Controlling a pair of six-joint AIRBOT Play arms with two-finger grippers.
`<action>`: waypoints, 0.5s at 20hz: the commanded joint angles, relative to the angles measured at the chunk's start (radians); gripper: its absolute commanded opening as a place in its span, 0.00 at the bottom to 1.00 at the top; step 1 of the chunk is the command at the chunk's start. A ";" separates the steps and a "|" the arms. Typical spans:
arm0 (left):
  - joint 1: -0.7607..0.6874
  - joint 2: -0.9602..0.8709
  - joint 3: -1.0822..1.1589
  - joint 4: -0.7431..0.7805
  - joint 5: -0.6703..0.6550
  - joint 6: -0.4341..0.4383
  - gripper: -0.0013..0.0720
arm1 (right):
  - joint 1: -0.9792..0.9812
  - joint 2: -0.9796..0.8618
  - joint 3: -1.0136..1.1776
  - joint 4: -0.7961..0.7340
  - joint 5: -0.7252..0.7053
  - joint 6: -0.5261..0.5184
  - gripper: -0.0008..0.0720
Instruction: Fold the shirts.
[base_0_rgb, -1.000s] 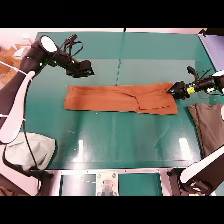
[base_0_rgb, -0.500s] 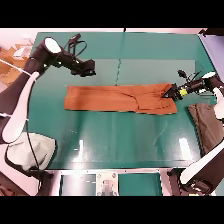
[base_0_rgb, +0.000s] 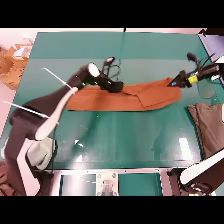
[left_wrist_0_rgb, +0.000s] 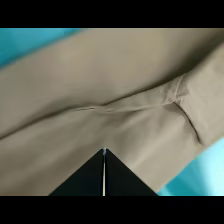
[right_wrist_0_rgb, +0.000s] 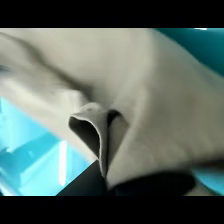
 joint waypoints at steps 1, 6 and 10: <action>-0.100 -0.073 0.002 -0.055 0.121 0.002 0.04 | 0.034 0.110 0.042 0.131 0.052 0.021 0.04; -0.125 -0.115 0.005 -0.141 0.142 0.001 0.04 | 0.097 0.207 0.071 0.153 0.064 0.022 0.04; -0.105 -0.107 0.070 -0.146 0.075 0.003 0.04 | 0.115 0.208 0.071 0.145 0.069 0.022 0.04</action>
